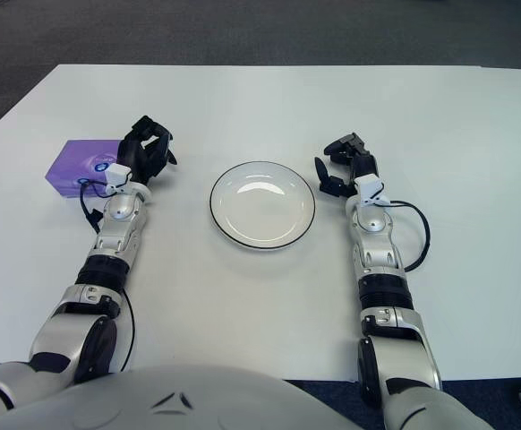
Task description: Put the tissue paper into the plate.
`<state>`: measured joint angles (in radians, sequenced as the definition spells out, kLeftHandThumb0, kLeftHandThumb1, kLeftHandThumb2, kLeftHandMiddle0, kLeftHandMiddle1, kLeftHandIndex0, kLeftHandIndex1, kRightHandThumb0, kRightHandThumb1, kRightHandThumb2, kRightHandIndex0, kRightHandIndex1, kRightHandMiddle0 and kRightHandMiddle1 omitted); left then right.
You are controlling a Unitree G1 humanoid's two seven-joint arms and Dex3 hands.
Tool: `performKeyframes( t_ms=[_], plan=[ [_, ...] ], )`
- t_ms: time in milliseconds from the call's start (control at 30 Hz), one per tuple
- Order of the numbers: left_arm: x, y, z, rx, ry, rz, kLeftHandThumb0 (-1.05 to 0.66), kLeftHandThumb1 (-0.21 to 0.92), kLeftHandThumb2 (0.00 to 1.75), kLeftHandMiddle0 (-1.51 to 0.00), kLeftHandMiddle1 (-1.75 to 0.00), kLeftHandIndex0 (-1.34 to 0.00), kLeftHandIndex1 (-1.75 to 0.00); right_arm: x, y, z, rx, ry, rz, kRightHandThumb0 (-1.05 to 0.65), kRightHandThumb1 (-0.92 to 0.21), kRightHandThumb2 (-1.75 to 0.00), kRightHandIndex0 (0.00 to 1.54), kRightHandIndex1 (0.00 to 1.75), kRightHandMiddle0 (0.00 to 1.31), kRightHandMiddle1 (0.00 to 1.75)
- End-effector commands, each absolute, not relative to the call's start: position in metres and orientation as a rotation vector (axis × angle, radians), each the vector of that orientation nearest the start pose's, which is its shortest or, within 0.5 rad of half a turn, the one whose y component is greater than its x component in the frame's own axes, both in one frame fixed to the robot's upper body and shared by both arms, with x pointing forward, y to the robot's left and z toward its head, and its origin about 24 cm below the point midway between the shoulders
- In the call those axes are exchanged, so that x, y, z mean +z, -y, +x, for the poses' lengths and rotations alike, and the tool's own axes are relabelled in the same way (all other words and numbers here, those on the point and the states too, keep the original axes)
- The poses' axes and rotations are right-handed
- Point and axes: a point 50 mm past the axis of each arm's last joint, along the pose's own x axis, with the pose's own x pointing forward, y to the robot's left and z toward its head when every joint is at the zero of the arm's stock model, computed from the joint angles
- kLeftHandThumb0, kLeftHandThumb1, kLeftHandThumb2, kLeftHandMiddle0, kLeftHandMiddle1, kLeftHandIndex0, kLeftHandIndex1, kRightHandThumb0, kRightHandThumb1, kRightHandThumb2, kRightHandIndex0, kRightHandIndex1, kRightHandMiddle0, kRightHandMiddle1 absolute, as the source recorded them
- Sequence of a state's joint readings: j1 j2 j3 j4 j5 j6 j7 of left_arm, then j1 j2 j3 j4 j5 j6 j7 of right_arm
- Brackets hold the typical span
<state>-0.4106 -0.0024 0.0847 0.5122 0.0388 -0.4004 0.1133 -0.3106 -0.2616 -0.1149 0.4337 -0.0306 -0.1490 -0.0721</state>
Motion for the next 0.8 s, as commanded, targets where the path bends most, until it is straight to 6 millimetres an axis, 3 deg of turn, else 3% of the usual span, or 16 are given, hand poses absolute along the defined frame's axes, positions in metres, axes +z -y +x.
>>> performKeyframes(
  t_ms=[0,200,333,500,767],
  plan=[
    [0.032,-0.157,0.295,0.119,0.188,0.053,-0.33,0.92,0.35,-0.88,-1.75,-0.62,-1.75,-0.002,0.225,0.277,-0.172,-0.18,-0.242,-0.01,-0.46,-1.02,0.68,1.42,0.38,1.68],
    [0.043,-0.159,0.289,0.105,0.321,0.119,-0.33,0.92,0.36,-0.88,-1.75,-0.6,-1.75,-0.002,0.226,0.277,-0.171,-0.181,-0.247,-0.01,-0.45,-1.04,0.68,1.43,0.38,1.68],
    [0.057,-0.158,0.276,0.174,0.579,0.52,-0.31,0.92,0.36,-0.87,-1.75,-0.58,-1.75,-0.002,0.227,0.277,-0.171,-0.181,-0.251,-0.01,-0.45,-1.04,0.68,1.43,0.38,1.68],
    [0.065,-0.16,0.268,0.228,0.762,0.836,-0.32,0.92,0.37,-0.85,-1.75,-0.57,-1.75,-0.002,0.227,0.277,-0.17,-0.184,-0.252,-0.01,-0.45,-1.04,0.68,1.43,0.37,1.68],
    [0.077,-0.159,0.265,0.288,0.893,0.931,-0.31,0.92,0.43,-0.84,-1.75,-0.56,-1.75,-0.002,0.228,0.277,-0.169,-0.188,-0.254,-0.01,-0.45,-1.04,0.68,1.43,0.37,1.68]
  ],
)
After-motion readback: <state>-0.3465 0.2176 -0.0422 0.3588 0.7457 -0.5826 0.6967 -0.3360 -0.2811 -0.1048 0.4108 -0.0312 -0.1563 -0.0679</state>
